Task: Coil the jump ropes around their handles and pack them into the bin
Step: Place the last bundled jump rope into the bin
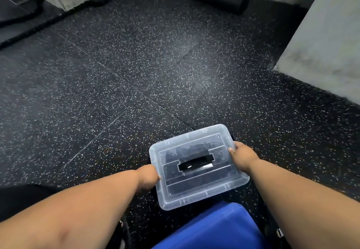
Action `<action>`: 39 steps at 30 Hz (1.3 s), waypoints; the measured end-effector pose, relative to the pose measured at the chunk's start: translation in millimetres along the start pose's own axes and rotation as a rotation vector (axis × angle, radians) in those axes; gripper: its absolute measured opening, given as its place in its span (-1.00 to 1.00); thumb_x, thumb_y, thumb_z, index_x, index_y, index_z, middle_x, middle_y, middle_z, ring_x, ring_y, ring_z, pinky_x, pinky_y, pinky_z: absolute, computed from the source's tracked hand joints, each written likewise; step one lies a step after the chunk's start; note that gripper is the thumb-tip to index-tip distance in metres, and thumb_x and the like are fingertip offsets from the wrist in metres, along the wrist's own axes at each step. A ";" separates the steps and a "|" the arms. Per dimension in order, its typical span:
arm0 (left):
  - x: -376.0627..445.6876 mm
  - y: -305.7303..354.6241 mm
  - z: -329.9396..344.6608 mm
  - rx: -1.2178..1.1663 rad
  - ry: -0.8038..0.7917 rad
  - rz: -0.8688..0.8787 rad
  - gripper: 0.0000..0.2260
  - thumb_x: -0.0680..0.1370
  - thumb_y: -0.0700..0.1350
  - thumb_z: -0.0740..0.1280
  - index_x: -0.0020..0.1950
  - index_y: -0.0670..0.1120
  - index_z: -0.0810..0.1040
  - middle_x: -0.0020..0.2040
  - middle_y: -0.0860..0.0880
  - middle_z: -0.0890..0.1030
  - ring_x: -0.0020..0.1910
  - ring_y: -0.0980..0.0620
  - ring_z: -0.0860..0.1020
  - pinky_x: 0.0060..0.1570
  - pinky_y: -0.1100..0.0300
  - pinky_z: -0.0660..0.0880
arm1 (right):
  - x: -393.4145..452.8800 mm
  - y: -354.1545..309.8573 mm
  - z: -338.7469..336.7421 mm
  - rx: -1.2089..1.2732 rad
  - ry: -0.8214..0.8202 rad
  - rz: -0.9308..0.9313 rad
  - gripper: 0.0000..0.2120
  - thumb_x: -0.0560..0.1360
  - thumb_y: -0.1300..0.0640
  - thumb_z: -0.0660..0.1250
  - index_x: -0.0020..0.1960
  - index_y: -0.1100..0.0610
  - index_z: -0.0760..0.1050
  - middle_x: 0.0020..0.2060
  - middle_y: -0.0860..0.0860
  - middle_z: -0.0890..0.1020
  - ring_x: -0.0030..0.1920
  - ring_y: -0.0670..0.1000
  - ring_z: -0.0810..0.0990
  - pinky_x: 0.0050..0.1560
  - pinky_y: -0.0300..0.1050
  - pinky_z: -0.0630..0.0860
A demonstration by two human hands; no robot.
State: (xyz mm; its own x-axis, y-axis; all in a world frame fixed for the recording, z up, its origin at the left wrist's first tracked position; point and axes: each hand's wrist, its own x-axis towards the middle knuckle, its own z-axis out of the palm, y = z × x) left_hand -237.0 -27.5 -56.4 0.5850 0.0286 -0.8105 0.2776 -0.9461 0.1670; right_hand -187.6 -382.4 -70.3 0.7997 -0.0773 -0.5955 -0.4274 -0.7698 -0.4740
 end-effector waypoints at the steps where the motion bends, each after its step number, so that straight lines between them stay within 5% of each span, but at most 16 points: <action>1: 5.0 -2.2 1.3 -0.060 0.023 -0.022 -0.78 0.64 -0.11 0.30 0.16 -0.17 0.67 0.11 -0.15 0.70 0.12 -0.13 0.68 0.17 -0.04 0.63 | 0.8 -1.5 -1.9 -0.007 -0.011 -0.007 -0.70 0.72 0.04 0.13 0.40 0.05 0.45 0.13 0.11 0.64 0.08 0.17 0.60 0.13 0.02 0.52; 8: 16.2 2.2 10.4 -0.285 0.091 -0.119 -0.81 0.63 -0.25 0.26 0.11 -0.19 0.66 0.02 -0.12 0.71 0.00 -0.07 0.68 -0.05 0.09 0.62 | 4.7 -5.8 -5.2 -0.031 -0.080 -0.010 -0.65 0.73 0.02 0.13 0.47 0.08 0.41 0.17 0.13 0.66 0.14 0.16 0.63 0.21 0.04 0.54; 13: 36.1 -3.7 -21.3 -0.252 0.231 -0.019 -0.76 0.61 -0.11 0.17 0.20 -0.01 0.56 0.05 -0.06 0.69 0.01 -0.08 0.66 0.14 -0.02 0.61 | 2.3 0.5 -6.7 0.175 -0.150 0.029 -0.67 0.73 0.01 0.18 0.44 0.06 0.48 -0.09 -0.09 0.66 -0.11 -0.07 0.63 -0.18 -0.19 0.51; 16: 50.6 -4.2 -42.6 -0.273 0.228 0.000 -0.74 0.65 -0.12 0.19 0.31 -0.01 0.55 0.13 -0.08 0.67 0.05 -0.10 0.66 0.19 -0.02 0.59 | -4.1 8.0 2.1 0.260 -0.057 0.076 -0.58 0.65 -0.14 0.29 0.46 -0.02 0.46 0.08 -0.01 0.68 -0.04 -0.01 0.67 0.04 -0.05 0.62; 18: 56.5 -8.5 -45.2 -0.333 0.211 -0.058 -0.63 0.65 -0.06 0.22 0.46 0.06 0.49 0.27 -0.14 0.58 0.07 -0.14 0.65 0.24 -0.07 0.59 | -6.8 10.3 7.0 0.249 0.065 0.160 -0.31 0.54 -0.27 0.38 0.57 -0.07 0.28 0.35 0.13 0.50 0.13 0.12 0.62 0.29 0.07 0.56; 22: 54.6 -7.9 -36.7 -0.536 0.124 -0.188 -0.29 0.67 0.08 0.24 0.73 -0.02 -0.02 0.60 -0.24 0.30 0.44 -0.28 0.46 0.47 -0.11 0.39 | -5.2 10.1 7.1 0.509 -0.077 0.332 0.12 0.48 -0.32 0.44 0.67 0.15 -0.19 0.62 0.23 0.16 0.54 0.29 0.29 0.52 0.23 0.23; 26: 50.0 -5.8 -36.6 -0.711 0.049 -0.204 -0.15 0.70 0.05 0.31 0.71 -0.15 -0.25 0.72 -0.17 0.05 0.65 -0.21 0.18 0.62 -0.14 0.11 | -0.9 9.5 3.5 0.558 -0.162 0.279 0.08 0.47 -0.29 0.44 0.64 0.32 -0.01 0.59 0.25 0.24 0.54 0.26 0.31 0.53 0.18 0.24; 29: 43.8 1.6 -44.5 -0.776 0.093 -0.201 -0.18 0.66 -0.06 0.42 0.69 -0.25 -0.05 0.64 -0.23 0.26 0.58 -0.22 0.32 0.55 -0.10 0.22 | 2.6 8.6 -0.1 0.302 -0.044 0.186 -0.06 0.50 -0.30 0.43 0.61 0.27 0.19 0.52 0.20 0.40 0.45 0.22 0.45 0.47 0.08 0.38; 32: 47.9 4.8 -44.9 -0.599 0.158 -0.209 -0.46 0.67 -0.09 0.40 0.55 -0.32 0.32 0.35 -0.22 0.55 0.29 -0.20 0.54 0.36 -0.01 0.43 | 4.0 4.7 -0.3 -0.091 0.020 0.100 -0.42 0.57 -0.38 0.22 0.19 0.13 0.51 0.07 0.08 0.66 0.03 0.10 0.63 0.16 0.07 0.57; 34: 45.4 9.1 -46.5 -0.424 0.165 -0.201 -0.46 0.67 0.02 0.36 0.53 -0.28 0.35 0.39 -0.20 0.54 0.27 -0.18 0.55 0.35 -0.02 0.48 | 1.2 0.0 2.7 -0.237 0.056 0.090 -0.46 0.61 -0.38 0.12 0.04 0.12 0.45 -0.08 0.05 0.61 -0.08 0.10 0.59 0.00 0.05 0.56; 39: 41.4 18.7 -44.2 -0.026 0.218 -0.197 -0.52 0.76 0.09 0.12 0.49 -0.26 0.44 0.52 -0.16 0.47 0.40 -0.15 0.53 0.34 0.07 0.43 | -5.1 -8.7 9.8 -0.332 0.096 0.105 -0.54 0.68 -0.28 0.01 0.02 0.11 0.38 -0.25 -0.01 0.47 -0.16 0.11 0.54 -0.14 -0.01 0.44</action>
State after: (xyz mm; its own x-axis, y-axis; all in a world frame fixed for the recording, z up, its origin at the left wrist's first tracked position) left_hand -173.9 -29.8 -62.0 0.6672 0.2822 -0.6893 0.4196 -0.9070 0.0348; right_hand -192.1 -369.0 -69.5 0.8013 -0.2134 -0.5589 -0.3615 -0.9171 -0.1682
